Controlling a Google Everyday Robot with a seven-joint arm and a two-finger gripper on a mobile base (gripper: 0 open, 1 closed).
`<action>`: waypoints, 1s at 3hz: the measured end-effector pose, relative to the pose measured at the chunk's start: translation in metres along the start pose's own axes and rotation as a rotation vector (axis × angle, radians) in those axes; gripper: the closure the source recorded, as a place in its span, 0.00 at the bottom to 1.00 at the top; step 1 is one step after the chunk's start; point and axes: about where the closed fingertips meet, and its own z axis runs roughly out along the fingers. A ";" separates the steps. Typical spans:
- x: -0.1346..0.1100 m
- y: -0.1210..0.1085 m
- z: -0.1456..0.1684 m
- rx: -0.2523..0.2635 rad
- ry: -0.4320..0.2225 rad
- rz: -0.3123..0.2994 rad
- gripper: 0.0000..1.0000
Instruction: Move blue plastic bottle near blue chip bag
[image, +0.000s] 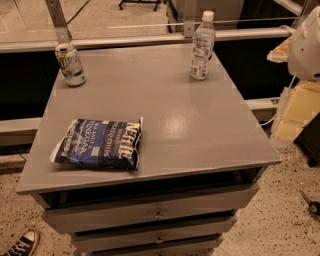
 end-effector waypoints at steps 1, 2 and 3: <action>0.000 0.001 -0.003 0.000 -0.010 0.000 0.00; -0.003 -0.006 0.010 0.008 -0.073 0.001 0.00; -0.017 -0.031 0.043 0.026 -0.171 0.015 0.00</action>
Offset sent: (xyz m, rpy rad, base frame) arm 0.0324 0.0063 -0.0315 0.1799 -0.0590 0.0454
